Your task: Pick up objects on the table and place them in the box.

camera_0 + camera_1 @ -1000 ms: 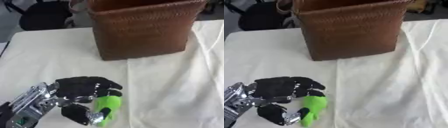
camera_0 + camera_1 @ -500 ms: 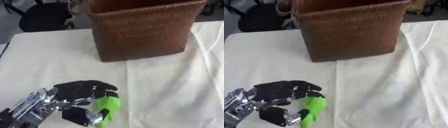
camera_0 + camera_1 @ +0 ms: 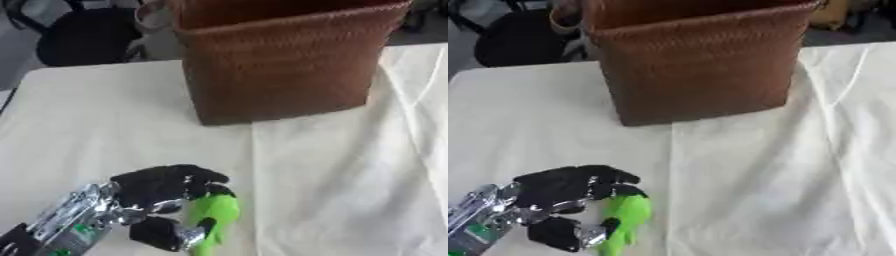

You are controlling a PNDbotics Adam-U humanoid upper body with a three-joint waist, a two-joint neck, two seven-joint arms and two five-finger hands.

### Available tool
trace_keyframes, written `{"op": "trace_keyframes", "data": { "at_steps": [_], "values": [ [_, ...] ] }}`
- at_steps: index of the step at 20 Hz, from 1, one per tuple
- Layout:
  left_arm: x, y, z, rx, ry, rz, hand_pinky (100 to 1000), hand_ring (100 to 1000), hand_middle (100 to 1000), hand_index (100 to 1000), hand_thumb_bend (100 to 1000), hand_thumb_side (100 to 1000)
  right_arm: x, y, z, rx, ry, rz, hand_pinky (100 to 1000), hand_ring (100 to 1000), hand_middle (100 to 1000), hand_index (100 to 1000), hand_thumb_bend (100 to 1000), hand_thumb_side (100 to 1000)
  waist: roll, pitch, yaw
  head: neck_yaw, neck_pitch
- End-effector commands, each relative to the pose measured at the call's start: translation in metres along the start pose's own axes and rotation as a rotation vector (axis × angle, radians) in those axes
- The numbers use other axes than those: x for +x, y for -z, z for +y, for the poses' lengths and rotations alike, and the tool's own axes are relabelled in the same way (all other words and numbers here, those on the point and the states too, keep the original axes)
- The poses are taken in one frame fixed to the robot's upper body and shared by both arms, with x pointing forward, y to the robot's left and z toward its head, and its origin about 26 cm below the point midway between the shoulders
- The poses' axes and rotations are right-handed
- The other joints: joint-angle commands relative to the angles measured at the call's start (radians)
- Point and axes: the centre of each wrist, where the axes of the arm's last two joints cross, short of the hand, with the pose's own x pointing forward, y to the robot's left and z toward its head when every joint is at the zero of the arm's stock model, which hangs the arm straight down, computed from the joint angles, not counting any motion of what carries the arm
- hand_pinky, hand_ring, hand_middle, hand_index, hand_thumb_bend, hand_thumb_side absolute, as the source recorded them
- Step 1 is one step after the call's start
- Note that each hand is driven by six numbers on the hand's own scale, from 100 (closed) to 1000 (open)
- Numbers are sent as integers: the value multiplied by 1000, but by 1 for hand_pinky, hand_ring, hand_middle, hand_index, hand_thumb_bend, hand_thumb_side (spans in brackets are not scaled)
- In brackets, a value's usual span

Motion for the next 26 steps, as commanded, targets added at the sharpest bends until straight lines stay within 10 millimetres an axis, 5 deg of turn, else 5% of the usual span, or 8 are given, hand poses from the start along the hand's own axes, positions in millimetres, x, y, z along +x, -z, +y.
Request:
{"op": "trace_keyframes", "data": {
  "at_steps": [1,26],
  "values": [
    [-1,0,2,18,28,-2,1000,1000,992,1000,135,1000,4,3,0,-2,13,-11,690,605,735,683,100,1000,-3,-13,-2,3,-13],
    [-7,13,-9,-98,-129,-35,928,957,969,1000,100,1000,6,5,3,-15,27,-1,691,602,728,643,100,1000,-2,-4,-12,10,-19]
  ]
}}
